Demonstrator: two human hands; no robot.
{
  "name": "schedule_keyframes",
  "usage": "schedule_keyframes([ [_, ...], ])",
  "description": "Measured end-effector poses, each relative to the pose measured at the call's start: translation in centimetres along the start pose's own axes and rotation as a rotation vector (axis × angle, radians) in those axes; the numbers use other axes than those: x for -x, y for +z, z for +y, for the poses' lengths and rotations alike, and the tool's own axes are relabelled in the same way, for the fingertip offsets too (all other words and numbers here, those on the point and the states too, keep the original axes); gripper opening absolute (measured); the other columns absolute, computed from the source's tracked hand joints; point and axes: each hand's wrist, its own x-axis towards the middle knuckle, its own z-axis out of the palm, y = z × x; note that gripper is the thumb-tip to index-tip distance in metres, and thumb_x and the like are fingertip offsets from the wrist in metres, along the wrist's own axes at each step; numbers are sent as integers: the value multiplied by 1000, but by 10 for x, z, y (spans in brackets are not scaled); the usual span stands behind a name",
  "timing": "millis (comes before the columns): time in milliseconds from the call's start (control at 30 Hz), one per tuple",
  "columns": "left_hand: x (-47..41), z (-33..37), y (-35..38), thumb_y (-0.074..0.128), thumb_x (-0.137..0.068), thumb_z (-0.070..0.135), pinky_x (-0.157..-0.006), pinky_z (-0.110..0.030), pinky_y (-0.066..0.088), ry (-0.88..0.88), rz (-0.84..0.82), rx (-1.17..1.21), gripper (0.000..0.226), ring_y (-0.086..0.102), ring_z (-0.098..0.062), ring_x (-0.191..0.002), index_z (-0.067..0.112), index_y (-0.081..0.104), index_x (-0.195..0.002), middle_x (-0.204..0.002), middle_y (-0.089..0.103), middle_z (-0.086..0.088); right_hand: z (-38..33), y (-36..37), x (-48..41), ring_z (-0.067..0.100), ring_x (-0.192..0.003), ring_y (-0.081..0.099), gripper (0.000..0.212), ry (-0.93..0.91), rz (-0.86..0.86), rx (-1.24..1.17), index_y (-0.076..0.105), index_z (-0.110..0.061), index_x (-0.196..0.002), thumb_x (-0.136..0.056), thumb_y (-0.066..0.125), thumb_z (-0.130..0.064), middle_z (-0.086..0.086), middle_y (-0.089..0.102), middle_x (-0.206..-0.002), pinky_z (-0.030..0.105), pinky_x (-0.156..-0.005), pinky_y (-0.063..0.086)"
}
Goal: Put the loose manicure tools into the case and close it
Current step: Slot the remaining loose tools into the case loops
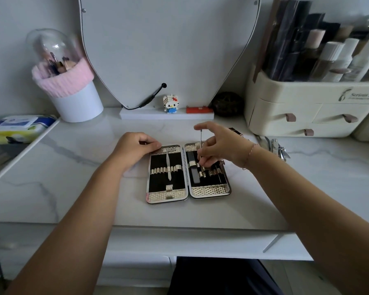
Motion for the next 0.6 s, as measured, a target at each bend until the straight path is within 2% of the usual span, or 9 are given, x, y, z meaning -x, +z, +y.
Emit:
schedule_keyframes([
  [200, -1, -2, 0, 77, -74, 21, -80, -29, 45, -13, -7, 19, 5, 60, -12, -76, 19, 73, -76, -81, 72, -1, 0, 3, -3, 18, -56, 68, 48, 4, -29, 56, 41, -6, -126, -83, 58, 10, 16, 59, -70, 25, -53, 57],
  [367, 0, -1, 0, 77, -74, 21, -80, -29, 46, -2, -4, 2, 5, 61, -12, -76, 22, 73, -74, -79, 72, 2, 0, 4, -3, 16, -53, 67, 67, 0, -16, 70, 34, -19, -138, -83, 58, 11, 21, 59, -75, 23, -53, 56],
  [467, -1, 0, 0, 78, -74, 22, -78, -27, 46, 6, -1, -4, 5, 60, -9, -73, 23, 73, -73, -75, 71, 7, 1, 4, -2, 16, -54, 67, 58, -10, -24, 82, 40, -15, -133, -83, 58, 10, 19, 58, -75, 22, -53, 56],
  [600, -1, -1, -1, 78, -74, 23, -79, -28, 46, 11, 0, -11, 5, 61, -10, -75, 22, 73, -74, -78, 72, 4, 3, 5, -2, 15, -52, 66, 49, -12, 1, 88, 45, -8, -127, -83, 59, 9, 17, 59, -70, 22, -52, 56],
])
